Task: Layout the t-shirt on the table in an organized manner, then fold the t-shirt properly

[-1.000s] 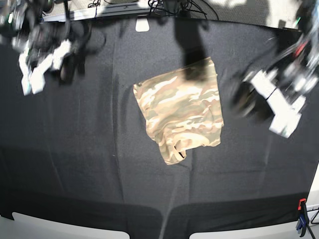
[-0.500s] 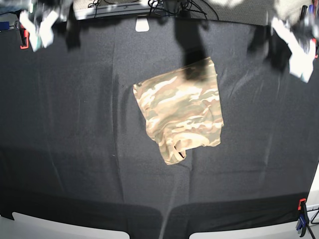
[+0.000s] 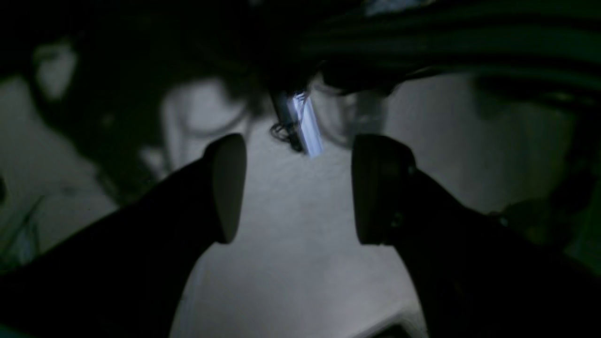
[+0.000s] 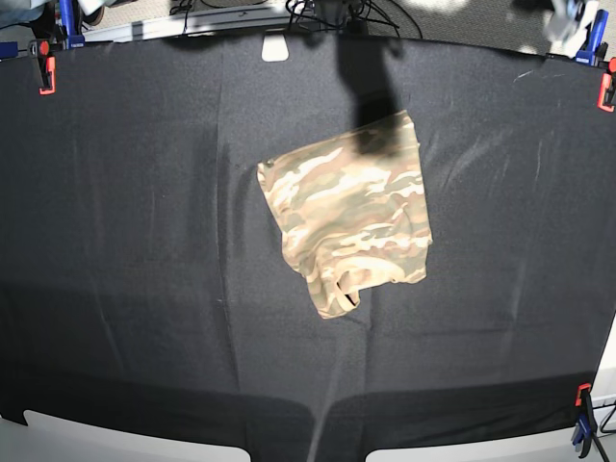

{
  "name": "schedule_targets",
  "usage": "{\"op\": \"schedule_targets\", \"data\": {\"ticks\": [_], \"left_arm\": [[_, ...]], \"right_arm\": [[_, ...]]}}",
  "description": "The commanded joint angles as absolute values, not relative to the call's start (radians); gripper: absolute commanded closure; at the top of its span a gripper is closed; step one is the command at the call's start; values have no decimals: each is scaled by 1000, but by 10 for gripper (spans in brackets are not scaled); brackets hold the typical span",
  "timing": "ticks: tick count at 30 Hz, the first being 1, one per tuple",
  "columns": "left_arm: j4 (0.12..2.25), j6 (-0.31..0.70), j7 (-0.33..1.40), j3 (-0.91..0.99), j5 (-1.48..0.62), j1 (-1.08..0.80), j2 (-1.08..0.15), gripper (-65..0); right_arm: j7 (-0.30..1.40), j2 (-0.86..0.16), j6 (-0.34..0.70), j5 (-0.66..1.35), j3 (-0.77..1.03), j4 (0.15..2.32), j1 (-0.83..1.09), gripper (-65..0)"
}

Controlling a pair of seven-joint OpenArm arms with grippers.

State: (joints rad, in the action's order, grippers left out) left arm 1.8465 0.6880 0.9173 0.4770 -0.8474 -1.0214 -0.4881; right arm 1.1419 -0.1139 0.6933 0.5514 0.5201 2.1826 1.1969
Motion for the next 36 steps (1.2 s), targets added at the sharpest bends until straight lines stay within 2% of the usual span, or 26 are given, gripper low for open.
{"op": "schedule_targets", "data": {"ticks": [1,5,9,14,15,18,21,26,32,36], "left_arm": [[1804,698,887,482,-847,-1037,-496,-335],[1563,698,775,460,-760,-1001,-496,-335],[1343,698,643,361,-564,-868,-496,-335],[1089,698,545,162,-389,-680,-462,-335],[1042,685,514,130,-344,-648,-444,-335],[915,554,408,61,-212,-562,-381,-335],[824,467,392,20,-99,-485,-326,-335],[739,410,395,3,-53,-411,-294,-335],[730,365,395,3,-53,-394,-296,-335],[730,366,396,3,-53,-395,-297,-335]], "right_arm": [[1133,-126,698,541,492,2156,1216,-197],[998,-200,698,466,320,1946,1189,-197],[838,-292,698,419,147,1687,1057,-197],[826,-342,698,417,-43,1328,799,-197],[826,-345,698,418,-76,1258,754,-197],[802,-345,698,418,-163,1063,622,-197],[757,-345,698,390,-244,908,516,-197],[649,-341,691,290,-339,763,393,-197],[476,-341,554,291,-358,733,363,-197],[453,-341,533,291,-358,733,370,-197]]}}
